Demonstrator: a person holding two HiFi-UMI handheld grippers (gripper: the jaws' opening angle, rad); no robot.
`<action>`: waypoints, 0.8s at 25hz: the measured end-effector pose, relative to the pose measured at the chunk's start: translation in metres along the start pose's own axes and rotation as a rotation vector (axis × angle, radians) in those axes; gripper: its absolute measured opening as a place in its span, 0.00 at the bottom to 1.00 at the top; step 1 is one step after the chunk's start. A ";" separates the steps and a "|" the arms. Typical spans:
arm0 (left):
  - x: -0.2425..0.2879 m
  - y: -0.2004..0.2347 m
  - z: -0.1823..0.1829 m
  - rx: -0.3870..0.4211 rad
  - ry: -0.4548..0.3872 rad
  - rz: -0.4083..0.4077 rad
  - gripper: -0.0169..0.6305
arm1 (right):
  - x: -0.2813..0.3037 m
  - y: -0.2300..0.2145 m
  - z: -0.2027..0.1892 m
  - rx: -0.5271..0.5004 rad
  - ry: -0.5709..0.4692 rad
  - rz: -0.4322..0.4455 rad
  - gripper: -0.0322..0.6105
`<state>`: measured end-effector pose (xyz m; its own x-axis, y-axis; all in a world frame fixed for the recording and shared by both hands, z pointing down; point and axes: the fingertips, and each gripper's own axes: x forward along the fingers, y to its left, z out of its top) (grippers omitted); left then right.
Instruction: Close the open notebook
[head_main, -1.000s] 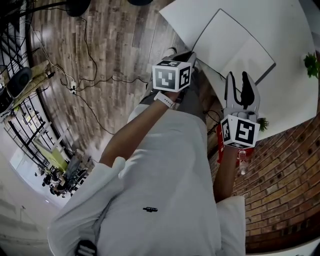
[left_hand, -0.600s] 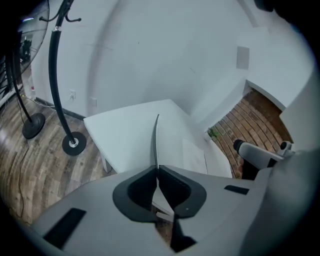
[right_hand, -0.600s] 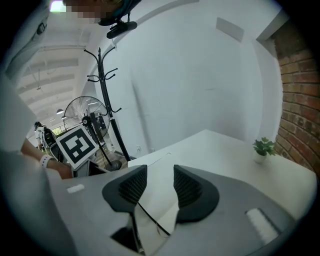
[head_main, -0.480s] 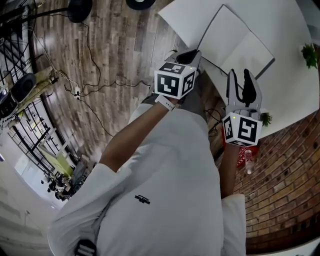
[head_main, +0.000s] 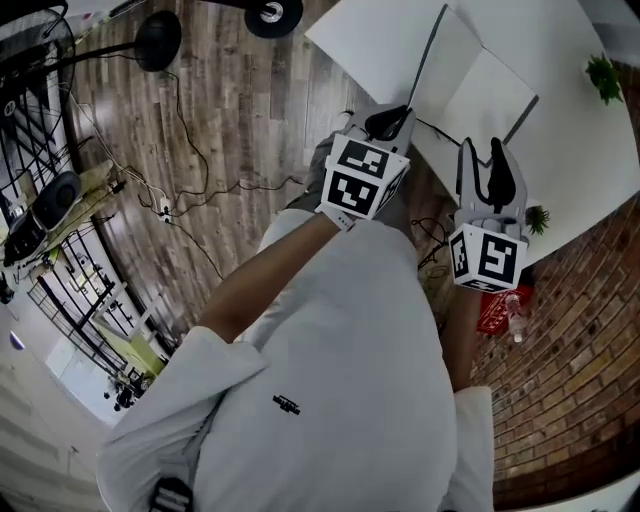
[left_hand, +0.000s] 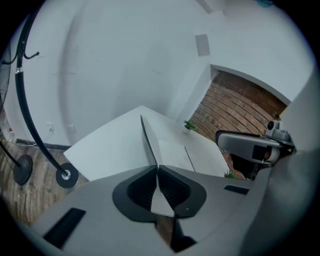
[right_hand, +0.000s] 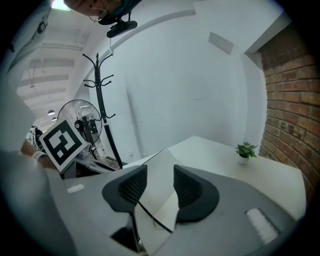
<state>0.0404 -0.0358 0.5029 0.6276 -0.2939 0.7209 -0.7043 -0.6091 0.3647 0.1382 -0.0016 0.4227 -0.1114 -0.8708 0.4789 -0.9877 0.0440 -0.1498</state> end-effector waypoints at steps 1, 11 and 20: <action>0.000 -0.004 0.001 0.016 -0.003 -0.008 0.06 | -0.004 -0.001 0.000 0.003 -0.004 -0.008 0.32; -0.001 -0.051 0.003 0.173 -0.004 -0.116 0.06 | -0.042 -0.021 -0.004 0.017 -0.031 -0.101 0.32; 0.013 -0.089 -0.005 0.274 0.040 -0.193 0.06 | -0.066 -0.036 -0.012 0.060 -0.052 -0.165 0.32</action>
<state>0.1098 0.0182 0.4832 0.7233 -0.1286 0.6784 -0.4551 -0.8277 0.3284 0.1803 0.0604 0.4069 0.0590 -0.8879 0.4562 -0.9836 -0.1297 -0.1253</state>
